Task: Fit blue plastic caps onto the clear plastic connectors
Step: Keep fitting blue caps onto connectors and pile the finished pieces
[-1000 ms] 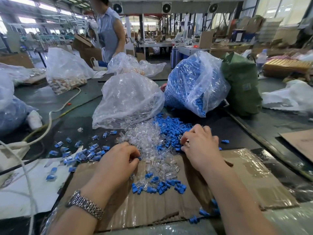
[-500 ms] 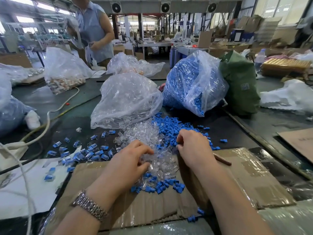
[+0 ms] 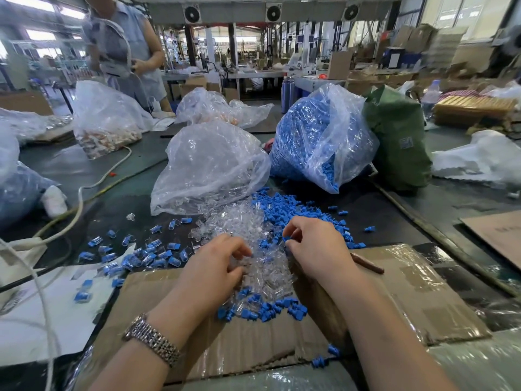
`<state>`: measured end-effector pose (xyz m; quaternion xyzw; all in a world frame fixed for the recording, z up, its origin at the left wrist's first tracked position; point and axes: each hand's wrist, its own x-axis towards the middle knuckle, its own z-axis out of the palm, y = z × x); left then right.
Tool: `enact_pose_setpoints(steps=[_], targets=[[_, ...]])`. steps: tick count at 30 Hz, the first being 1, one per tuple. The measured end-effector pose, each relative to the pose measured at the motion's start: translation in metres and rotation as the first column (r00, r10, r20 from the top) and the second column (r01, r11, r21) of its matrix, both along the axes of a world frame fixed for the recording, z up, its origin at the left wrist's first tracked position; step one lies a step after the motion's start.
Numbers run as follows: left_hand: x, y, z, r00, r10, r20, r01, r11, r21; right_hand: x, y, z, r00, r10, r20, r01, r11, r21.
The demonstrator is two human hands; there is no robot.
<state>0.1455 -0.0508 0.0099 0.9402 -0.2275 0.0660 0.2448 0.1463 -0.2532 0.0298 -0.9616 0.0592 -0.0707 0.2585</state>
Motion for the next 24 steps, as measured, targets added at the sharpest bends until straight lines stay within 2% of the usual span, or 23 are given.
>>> enact_pose_setpoints(steps=[5, 12, 18, 22, 24], targets=[[-0.002, 0.002, 0.002, 0.999, -0.028, -0.047, 0.025, 0.997, -0.078, 0.000, 0.000, 0.001, 1.000, 0.015, 0.012, -0.015, 0.999, 0.033], [-0.003, 0.008, 0.005, 0.999, 0.011, -0.046, -0.013, 0.999, -0.050, -0.002, -0.002, 0.002, 0.999, 0.040, 0.023, -0.042, 0.998, 0.052], [-0.004, 0.011, 0.009, 0.989, 0.028, -0.147, -0.034, 0.999, -0.040, -0.003, -0.003, 0.002, 0.998, 0.045, 0.052, -0.050, 0.994, 0.101], [-0.005, 0.011, 0.011, 0.984, 0.021, -0.177, -0.029, 0.999, -0.043, -0.003, -0.003, 0.002, 0.995, 0.064, 0.073, -0.079, 0.972, 0.219], [-0.005, 0.011, 0.011, 0.984, 0.029, -0.177, -0.048, 0.993, -0.103, -0.003, -0.004, 0.002, 0.994, 0.077, 0.078, -0.098, 0.945, 0.312]])
